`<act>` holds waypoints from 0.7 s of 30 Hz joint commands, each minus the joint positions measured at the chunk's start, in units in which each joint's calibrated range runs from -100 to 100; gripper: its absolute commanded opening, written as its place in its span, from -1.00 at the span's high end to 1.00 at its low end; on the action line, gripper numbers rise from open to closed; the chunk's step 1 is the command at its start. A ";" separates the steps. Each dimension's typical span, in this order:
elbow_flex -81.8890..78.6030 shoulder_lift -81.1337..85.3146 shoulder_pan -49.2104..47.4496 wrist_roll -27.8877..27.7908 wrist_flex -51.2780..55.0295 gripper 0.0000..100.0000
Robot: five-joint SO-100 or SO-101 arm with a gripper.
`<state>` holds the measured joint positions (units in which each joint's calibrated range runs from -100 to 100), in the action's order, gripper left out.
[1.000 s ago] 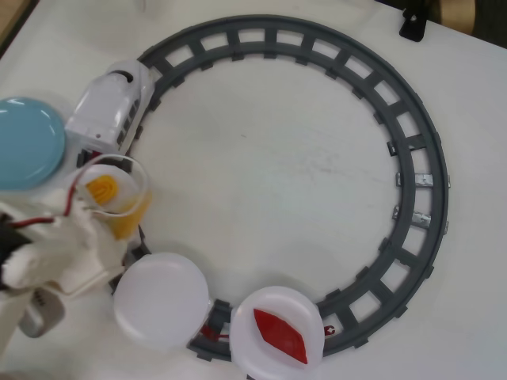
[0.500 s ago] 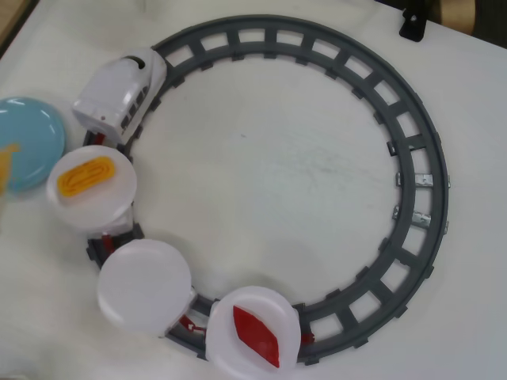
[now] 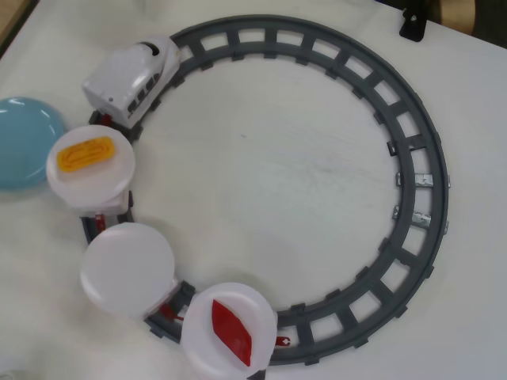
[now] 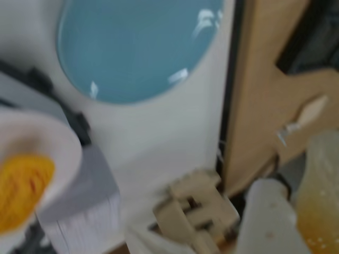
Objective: Pick up the sushi from the Shinkansen and put it on the blue dish
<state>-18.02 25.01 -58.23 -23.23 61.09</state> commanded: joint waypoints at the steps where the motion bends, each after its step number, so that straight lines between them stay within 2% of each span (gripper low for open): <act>1: -1.00 -3.98 -0.22 0.32 -4.49 0.93; 8: 4.68 -16.59 -2.77 0.11 -7.12 0.93; 21: 24.16 -37.58 -3.47 -1.04 -3.64 0.93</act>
<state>-0.09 -10.92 -61.75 -23.90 56.47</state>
